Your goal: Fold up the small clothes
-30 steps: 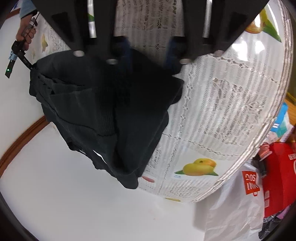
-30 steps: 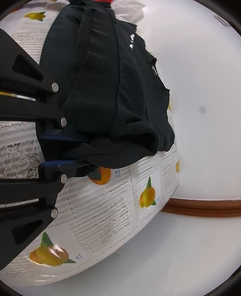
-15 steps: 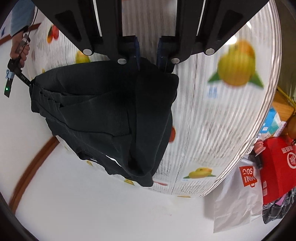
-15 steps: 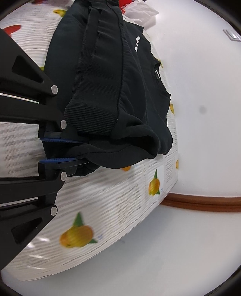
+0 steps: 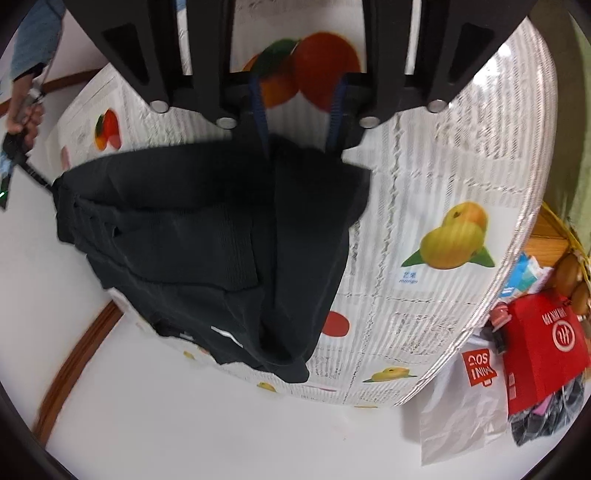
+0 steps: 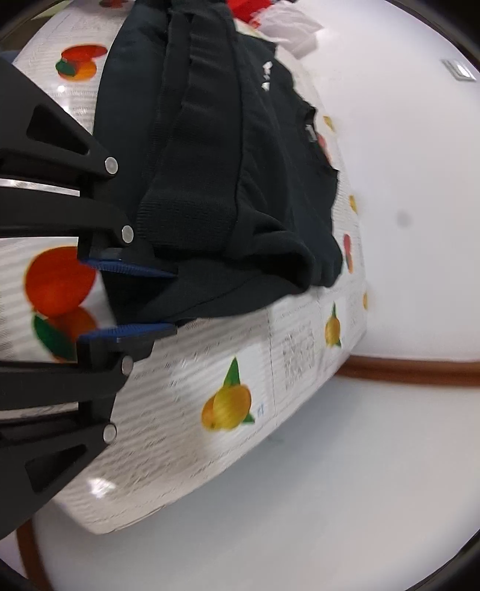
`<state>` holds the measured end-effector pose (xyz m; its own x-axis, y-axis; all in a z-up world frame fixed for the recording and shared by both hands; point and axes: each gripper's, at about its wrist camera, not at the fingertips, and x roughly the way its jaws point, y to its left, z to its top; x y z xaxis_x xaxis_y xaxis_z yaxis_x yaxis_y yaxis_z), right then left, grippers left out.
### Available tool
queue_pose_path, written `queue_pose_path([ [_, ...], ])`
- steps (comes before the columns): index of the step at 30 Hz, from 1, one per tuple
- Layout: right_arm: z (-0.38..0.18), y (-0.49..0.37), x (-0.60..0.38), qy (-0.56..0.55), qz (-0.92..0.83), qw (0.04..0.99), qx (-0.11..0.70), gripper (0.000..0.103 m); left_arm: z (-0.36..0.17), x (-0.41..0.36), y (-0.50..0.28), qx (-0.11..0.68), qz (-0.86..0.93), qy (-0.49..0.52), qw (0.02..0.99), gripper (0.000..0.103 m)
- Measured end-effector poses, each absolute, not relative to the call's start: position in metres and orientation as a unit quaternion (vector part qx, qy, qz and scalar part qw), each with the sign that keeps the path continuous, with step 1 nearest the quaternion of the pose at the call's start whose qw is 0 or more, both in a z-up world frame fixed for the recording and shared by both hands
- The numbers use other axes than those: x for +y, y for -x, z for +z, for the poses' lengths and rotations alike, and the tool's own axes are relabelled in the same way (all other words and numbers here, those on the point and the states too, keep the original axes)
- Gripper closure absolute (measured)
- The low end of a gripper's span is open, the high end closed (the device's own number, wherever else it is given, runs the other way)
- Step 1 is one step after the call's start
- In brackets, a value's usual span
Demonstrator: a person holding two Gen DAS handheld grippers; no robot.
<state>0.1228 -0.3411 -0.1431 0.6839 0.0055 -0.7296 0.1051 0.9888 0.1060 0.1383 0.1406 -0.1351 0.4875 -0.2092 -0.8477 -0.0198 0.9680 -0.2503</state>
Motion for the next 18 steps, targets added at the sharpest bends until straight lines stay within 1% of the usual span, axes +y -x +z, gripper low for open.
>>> queue_pose_path([
  [3,-0.125,-0.109,-0.337,-0.081,-0.003,0.922,0.379,0.076,-0.129,0.136,-0.131,0.498,-0.074,0.103,0.858,0.068],
  [7,-0.116,-0.099,-0.307,-0.110,0.072,0.919,0.371,0.075,-0.115,0.129,-0.124,0.478,-0.108,0.110,0.865,0.068],
  [9,-0.121,-0.102,-0.284,-0.106,0.113,0.915,0.374,0.080,-0.108,0.124,-0.121,0.469,-0.119,0.109,0.868,0.068],
  [10,-0.126,-0.103,-0.273,-0.098,0.127,0.912,0.378,0.088,-0.105,0.121,-0.120,0.465,-0.123,0.106,0.870,0.068],
  [11,-0.133,-0.105,-0.259,-0.087,0.137,0.908,0.386,0.092,-0.102,0.118,-0.120,0.463,-0.125,0.101,0.872,0.068],
  [14,-0.152,-0.114,-0.237,-0.078,0.153,0.898,0.406,0.097,-0.098,0.108,-0.122,0.454,-0.128,0.087,0.877,0.068],
  [18,-0.170,-0.133,-0.232,-0.101,0.150,0.888,0.422,0.098,-0.106,0.094,-0.134,0.464,-0.143,0.089,0.870,0.070],
])
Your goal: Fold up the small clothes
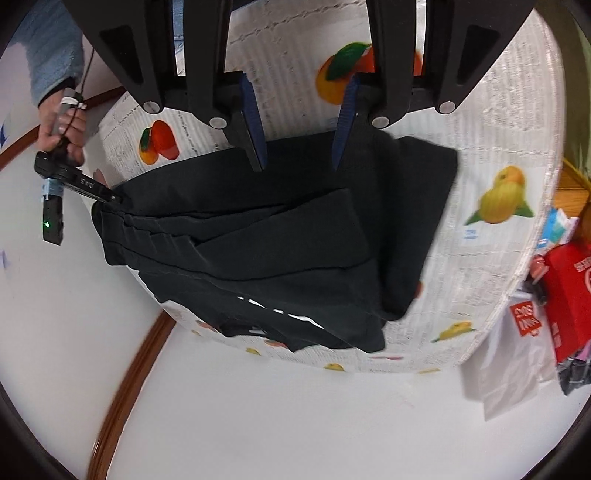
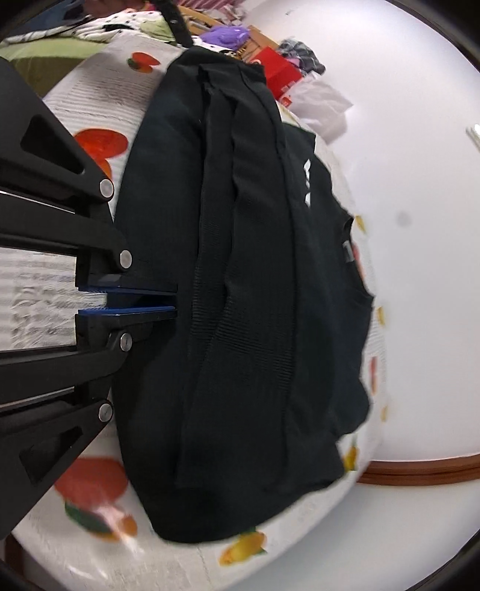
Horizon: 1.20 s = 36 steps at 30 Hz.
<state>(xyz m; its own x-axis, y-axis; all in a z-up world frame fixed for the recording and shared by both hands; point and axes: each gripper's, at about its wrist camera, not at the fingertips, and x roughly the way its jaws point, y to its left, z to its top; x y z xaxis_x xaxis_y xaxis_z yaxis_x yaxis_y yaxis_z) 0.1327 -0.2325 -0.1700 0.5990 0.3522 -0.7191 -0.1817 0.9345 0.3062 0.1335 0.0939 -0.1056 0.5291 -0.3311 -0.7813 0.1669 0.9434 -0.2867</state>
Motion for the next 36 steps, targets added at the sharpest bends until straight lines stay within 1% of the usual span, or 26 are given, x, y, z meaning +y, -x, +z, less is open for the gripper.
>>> queue_pose_path([
  [5,-0.164,-0.139,-0.229,-0.084,0.143,0.887,0.432,0.098,-0.116,0.072,-0.147,0.472,-0.177,0.084,0.860,0.072],
  [10,-0.171,-0.144,-0.220,-0.060,0.129,0.894,0.425,0.098,-0.136,0.053,-0.172,0.486,-0.196,0.096,0.846,0.072],
  [14,-0.171,-0.146,-0.225,-0.073,0.130,0.887,0.437,0.097,-0.147,0.044,-0.188,0.492,-0.197,0.105,0.842,0.073],
  [18,-0.165,-0.149,-0.227,-0.078,0.128,0.881,0.448,0.098,-0.138,0.041,-0.197,0.483,-0.198,0.095,0.848,0.073],
  [23,-0.139,-0.156,-0.227,-0.065,0.116,0.912,0.388,0.098,-0.118,0.051,-0.204,0.452,-0.186,0.080,0.869,0.074],
  [27,-0.120,-0.177,-0.225,-0.064,0.115,0.923,0.361,0.098,-0.109,0.062,-0.219,0.442,-0.182,0.105,0.872,0.075],
  [32,-0.109,-0.210,-0.216,-0.049,0.111,0.929,0.350,0.098,-0.095,0.063,-0.242,0.421,-0.169,0.100,0.886,0.075],
  [36,-0.113,-0.239,-0.214,-0.051,0.107,0.925,0.361,0.099,-0.093,0.062,-0.267,0.416,-0.153,0.090,0.892,0.075],
])
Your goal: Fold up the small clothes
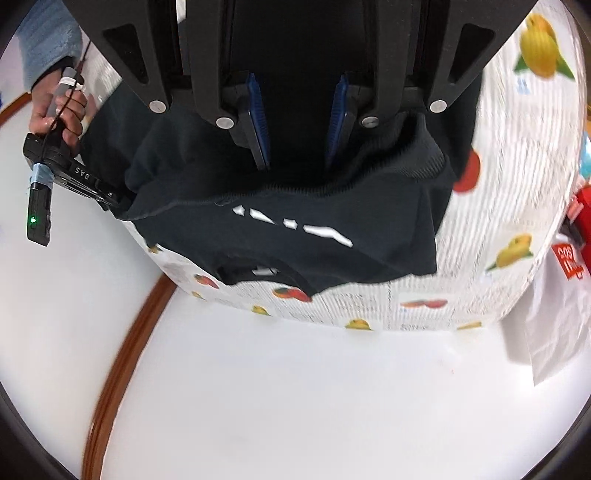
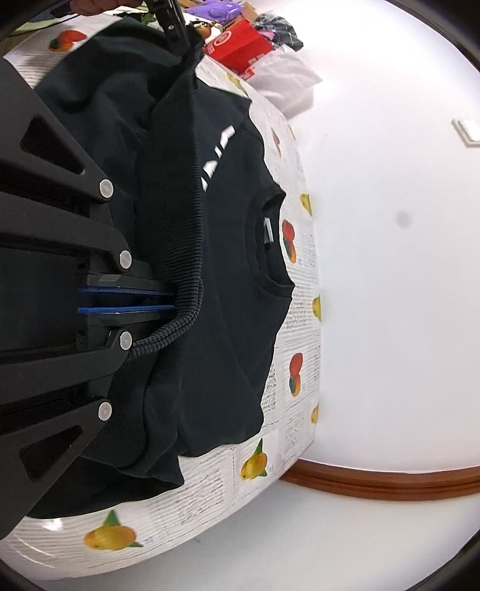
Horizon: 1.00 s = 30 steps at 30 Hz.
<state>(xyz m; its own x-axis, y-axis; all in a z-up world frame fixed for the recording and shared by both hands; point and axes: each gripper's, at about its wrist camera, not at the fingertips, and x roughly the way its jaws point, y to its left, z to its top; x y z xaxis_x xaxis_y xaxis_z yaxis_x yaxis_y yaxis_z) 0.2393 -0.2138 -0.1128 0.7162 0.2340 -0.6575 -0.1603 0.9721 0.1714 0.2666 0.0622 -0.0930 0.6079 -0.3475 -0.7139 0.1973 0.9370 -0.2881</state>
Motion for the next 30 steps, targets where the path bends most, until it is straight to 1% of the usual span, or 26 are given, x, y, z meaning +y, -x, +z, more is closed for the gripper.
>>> queue_pose_path([
  [1,-0.115,-0.246,-0.214,-0.049,0.102,0.924,0.366,0.101,-0.094,0.062,-0.275,0.418,-0.149,0.089,0.892,0.075],
  [4,-0.117,-0.265,-0.211,-0.042,0.094,0.920,0.377,0.101,-0.099,0.066,-0.294,0.430,-0.135,0.094,0.888,0.075],
  [7,-0.108,-0.273,-0.210,-0.032,0.091,0.925,0.367,0.101,-0.100,0.069,-0.306,0.436,-0.127,0.098,0.885,0.075],
  [9,-0.096,-0.272,-0.212,-0.021,0.085,0.934,0.346,0.096,-0.099,0.071,-0.306,0.433,-0.126,0.100,0.887,0.075],
  [11,-0.081,-0.267,-0.218,-0.010,0.067,0.945,0.320,0.084,-0.095,0.074,-0.304,0.428,-0.126,0.098,0.889,0.075],
  [12,-0.075,-0.266,-0.221,-0.009,0.062,0.947,0.314,0.080,-0.094,0.077,-0.303,0.426,-0.124,0.097,0.891,0.074],
  [14,-0.061,-0.258,-0.236,-0.013,0.053,0.953,0.299,0.070,-0.092,0.083,-0.297,0.425,-0.120,0.097,0.892,0.069],
  [15,-0.057,-0.255,-0.244,-0.014,0.050,0.954,0.295,0.067,-0.092,0.087,-0.294,0.425,-0.118,0.095,0.892,0.066],
  [17,-0.052,-0.246,-0.259,-0.012,0.045,0.955,0.293,0.055,-0.092,0.093,-0.288,0.426,-0.113,0.085,0.894,0.062],
  [21,-0.055,-0.226,-0.282,-0.001,0.052,0.952,0.300,0.047,-0.097,0.104,-0.285,0.431,-0.098,0.070,0.894,0.057],
  [25,-0.069,-0.212,-0.294,-0.008,0.080,0.947,0.312,0.039,-0.103,0.115,-0.291,0.444,-0.092,0.074,0.888,0.056],
  [28,-0.085,-0.214,-0.292,0.006,0.093,0.939,0.332,0.039,-0.107,0.116,-0.300,0.453,-0.091,0.070,0.884,0.055],
  [30,-0.096,-0.219,-0.287,0.020,0.099,0.934,0.342,0.039,-0.109,0.115,-0.307,0.458,-0.096,0.069,0.881,0.052],
])
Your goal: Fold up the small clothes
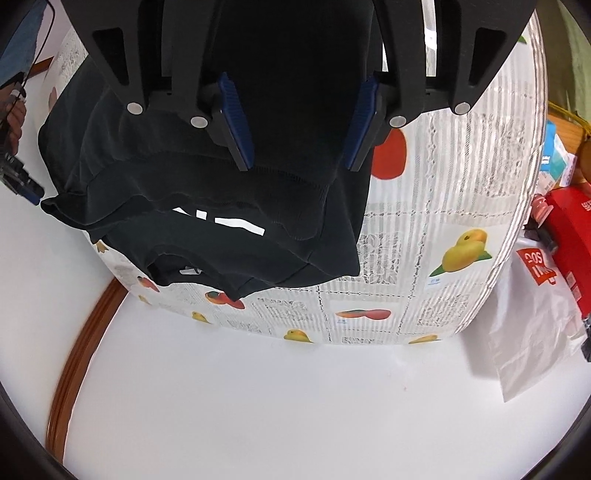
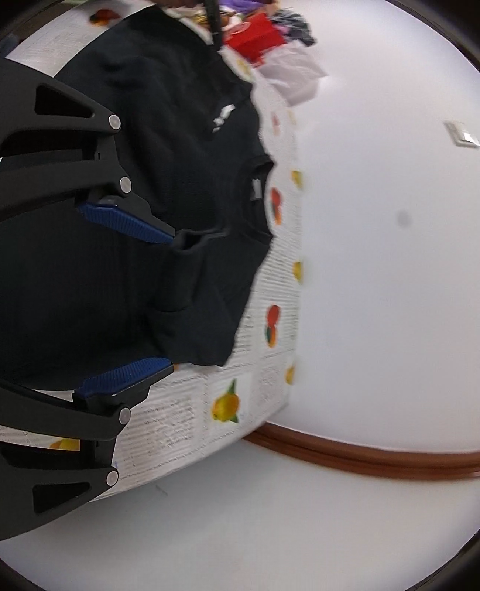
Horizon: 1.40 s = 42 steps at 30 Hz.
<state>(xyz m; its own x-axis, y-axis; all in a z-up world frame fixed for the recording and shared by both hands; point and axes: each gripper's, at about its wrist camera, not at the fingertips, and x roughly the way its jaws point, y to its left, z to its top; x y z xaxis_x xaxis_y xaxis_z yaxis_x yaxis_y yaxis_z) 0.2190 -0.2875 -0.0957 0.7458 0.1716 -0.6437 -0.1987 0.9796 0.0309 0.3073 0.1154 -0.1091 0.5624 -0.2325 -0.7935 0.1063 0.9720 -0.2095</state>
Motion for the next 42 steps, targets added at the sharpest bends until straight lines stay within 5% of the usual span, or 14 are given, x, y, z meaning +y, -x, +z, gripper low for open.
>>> queue_pose_path([
  [12,-0.124,-0.268,-0.260,0.091,0.121,0.927,0.344,0.040,-0.133,0.112,-0.348,0.499,-0.107,0.052,0.858,0.051],
  [13,-0.125,-0.271,-0.259,0.093,0.121,0.926,0.346,0.047,-0.135,0.112,-0.349,0.502,-0.110,0.055,0.856,0.056],
  [14,-0.127,-0.275,-0.259,0.094,0.117,0.925,0.348,0.063,-0.135,0.112,-0.349,0.502,-0.114,0.058,0.855,0.072],
  [15,-0.128,-0.278,-0.259,0.092,0.116,0.924,0.351,0.065,-0.134,0.111,-0.348,0.500,-0.110,0.055,0.857,0.083],
  [18,-0.126,-0.277,-0.262,0.082,0.117,0.929,0.341,0.074,-0.120,0.112,-0.338,0.462,-0.112,0.052,0.878,0.092],
  [31,-0.064,-0.289,-0.288,-0.004,0.109,0.945,0.308,0.079,-0.042,0.106,-0.341,0.346,-0.085,0.096,0.929,0.093],
  [42,-0.137,-0.356,-0.287,-0.053,0.052,0.920,0.386,0.078,-0.112,0.084,-0.398,0.392,-0.029,0.048,0.918,0.093],
])
